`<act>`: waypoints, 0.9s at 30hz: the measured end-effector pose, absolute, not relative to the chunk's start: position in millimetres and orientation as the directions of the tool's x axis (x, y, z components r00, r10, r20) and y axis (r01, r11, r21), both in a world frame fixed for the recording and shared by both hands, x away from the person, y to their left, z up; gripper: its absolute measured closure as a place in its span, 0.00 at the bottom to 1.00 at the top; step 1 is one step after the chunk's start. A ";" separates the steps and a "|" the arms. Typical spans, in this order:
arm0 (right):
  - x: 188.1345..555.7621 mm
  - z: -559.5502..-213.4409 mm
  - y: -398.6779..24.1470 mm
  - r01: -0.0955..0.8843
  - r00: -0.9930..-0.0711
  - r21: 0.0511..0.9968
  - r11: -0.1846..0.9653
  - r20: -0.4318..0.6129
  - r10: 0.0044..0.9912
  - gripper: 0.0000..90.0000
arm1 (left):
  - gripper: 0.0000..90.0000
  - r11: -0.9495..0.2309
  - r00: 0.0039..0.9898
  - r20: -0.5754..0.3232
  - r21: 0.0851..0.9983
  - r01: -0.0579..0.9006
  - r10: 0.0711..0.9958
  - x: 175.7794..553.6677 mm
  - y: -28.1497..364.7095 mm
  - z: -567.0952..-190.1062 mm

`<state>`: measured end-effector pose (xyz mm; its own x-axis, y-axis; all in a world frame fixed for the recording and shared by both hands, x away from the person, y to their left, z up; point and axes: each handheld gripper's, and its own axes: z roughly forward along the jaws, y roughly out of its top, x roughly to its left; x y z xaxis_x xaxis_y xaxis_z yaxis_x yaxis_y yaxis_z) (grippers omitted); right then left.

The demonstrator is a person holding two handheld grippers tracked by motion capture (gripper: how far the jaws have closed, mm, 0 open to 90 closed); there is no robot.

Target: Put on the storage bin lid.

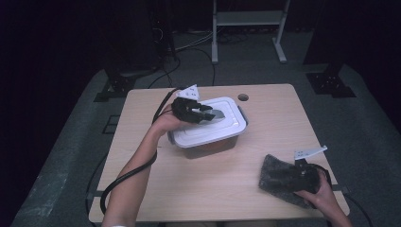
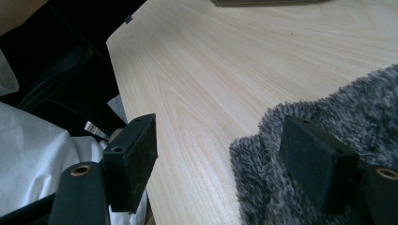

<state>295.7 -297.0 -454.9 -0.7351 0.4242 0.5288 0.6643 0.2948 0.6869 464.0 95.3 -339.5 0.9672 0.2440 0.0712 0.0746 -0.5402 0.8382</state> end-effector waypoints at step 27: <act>297.1 -455.6 -297.3 0.670 -0.728 0.686 0.284 0.533 0.432 0.30 | 0.48 -0.490 0.965 0.045 0.867 0.091 0.259 443.2 119.8 -329.3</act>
<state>297.1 -297.3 -455.6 -0.7280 0.4317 0.5326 0.6701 0.2843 0.6856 443.2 119.8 -329.3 0.9649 0.2587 0.0452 0.0906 -0.4896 0.8672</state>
